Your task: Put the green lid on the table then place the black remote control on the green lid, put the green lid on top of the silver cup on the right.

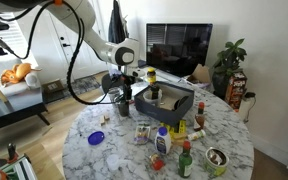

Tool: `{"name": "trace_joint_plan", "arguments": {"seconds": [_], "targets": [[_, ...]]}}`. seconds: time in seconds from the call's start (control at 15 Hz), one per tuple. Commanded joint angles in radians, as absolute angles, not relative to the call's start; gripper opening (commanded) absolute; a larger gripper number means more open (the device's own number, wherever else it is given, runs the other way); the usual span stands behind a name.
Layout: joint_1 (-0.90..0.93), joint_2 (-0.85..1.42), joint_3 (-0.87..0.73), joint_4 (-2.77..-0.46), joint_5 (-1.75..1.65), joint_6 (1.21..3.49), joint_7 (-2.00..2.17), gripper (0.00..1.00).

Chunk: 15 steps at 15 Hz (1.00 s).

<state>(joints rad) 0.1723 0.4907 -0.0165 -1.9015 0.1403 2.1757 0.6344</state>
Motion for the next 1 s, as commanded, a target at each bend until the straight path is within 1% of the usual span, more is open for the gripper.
{"name": "trace_joint_plan", "arguments": {"seconds": [0.0, 0.4, 0.93], "targets": [[0.180, 0.444, -0.033, -1.966, 0.109, 2.186, 0.676, 1.00], [0.180, 0.392, -0.040, -2.019, 0.084, 2.201, 0.690, 1.00], [0.233, 0.206, 0.013, -2.156, 0.000, 2.401, 0.707, 1.00]]}}
